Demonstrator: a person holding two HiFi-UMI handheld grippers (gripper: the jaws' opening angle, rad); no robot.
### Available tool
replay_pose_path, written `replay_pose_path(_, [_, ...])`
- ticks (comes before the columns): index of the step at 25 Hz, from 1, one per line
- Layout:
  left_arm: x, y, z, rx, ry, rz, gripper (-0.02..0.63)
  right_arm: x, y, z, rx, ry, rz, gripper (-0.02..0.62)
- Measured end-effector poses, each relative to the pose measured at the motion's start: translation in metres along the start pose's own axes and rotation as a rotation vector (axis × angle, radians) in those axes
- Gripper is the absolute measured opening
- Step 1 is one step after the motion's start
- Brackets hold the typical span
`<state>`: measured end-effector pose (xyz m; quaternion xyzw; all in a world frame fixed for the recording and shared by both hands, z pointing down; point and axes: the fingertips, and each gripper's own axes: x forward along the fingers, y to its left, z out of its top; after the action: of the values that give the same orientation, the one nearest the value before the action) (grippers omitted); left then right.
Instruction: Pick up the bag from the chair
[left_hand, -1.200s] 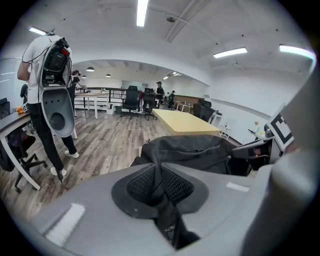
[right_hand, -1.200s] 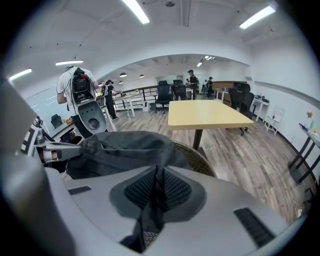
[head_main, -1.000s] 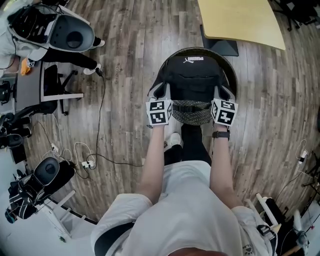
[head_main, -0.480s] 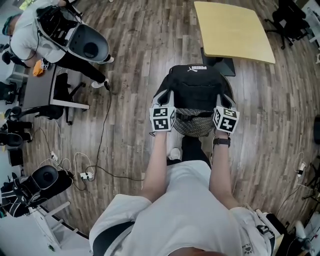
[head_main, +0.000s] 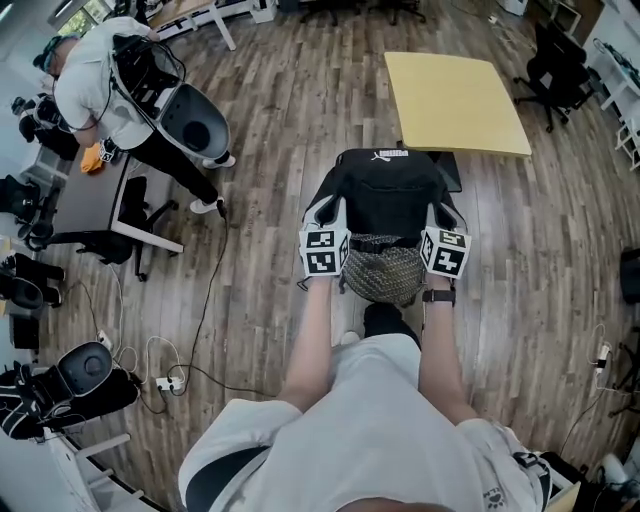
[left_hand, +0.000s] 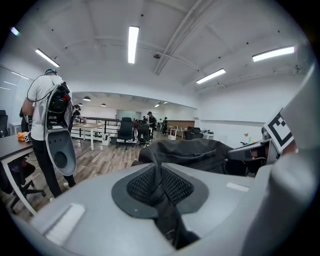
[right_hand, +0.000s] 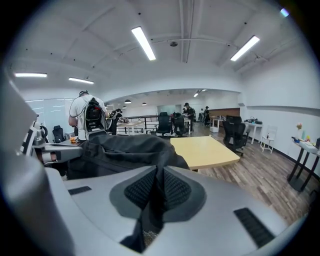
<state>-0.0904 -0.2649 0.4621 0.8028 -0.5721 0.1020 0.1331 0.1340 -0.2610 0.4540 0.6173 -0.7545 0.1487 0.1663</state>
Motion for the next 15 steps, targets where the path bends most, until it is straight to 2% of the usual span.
replay_pose_path(15, [-0.054,-0.004,0.078,0.043,-0.190,-0.017,0.046,-0.063,0.023,0.082,-0.033,-0.192,-0.013,0.043])
